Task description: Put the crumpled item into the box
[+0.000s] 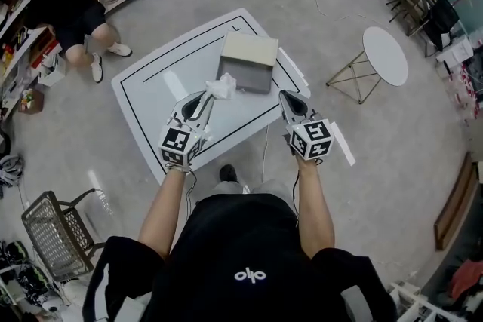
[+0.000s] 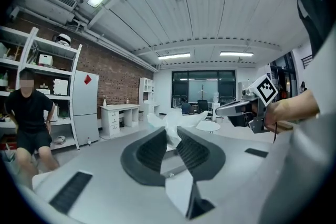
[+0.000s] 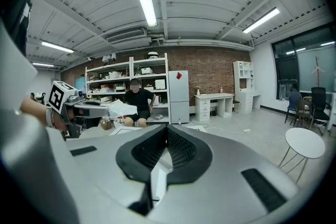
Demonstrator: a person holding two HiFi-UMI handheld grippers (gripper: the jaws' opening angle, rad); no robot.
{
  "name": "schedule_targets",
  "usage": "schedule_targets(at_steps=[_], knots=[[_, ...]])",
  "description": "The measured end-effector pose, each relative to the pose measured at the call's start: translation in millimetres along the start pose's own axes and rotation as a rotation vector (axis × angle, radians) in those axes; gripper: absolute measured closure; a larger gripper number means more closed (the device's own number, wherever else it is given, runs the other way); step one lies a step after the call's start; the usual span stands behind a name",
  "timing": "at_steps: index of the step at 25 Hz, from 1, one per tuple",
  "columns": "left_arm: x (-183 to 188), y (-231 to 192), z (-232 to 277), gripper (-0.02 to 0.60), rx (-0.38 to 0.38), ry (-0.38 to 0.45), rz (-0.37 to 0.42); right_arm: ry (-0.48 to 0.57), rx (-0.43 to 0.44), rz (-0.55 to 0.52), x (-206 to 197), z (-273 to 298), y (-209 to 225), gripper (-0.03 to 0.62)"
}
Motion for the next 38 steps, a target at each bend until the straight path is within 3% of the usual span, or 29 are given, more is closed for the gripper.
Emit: schedule_targets(at_steps=[14, 30, 38], knots=[[-13.2, -20.6, 15.9, 0.520, 0.119, -0.032, 0.007, -0.004, 0.145, 0.005, -3.8, 72.4, 27.8, 0.585], [-38.1, -24.1, 120.4, 0.520, 0.354, -0.107, 0.005, -0.038, 0.396, 0.027, -4.1, 186.3, 144.0, 0.585], [-51.5, -19.7, 143.8, 0.520, 0.460, -0.136, -0.007, -0.051, 0.530, 0.020, -4.9, 226.5, 157.8, 0.585]])
Point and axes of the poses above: the fingertips, and each gripper's own axes: z forward along the fingers, y to its right, x out of its top, the point moved 8 cm from there along -z, backward along the fingers, and after that the axes turned 10 degrees about y, right-handed, at the moved point
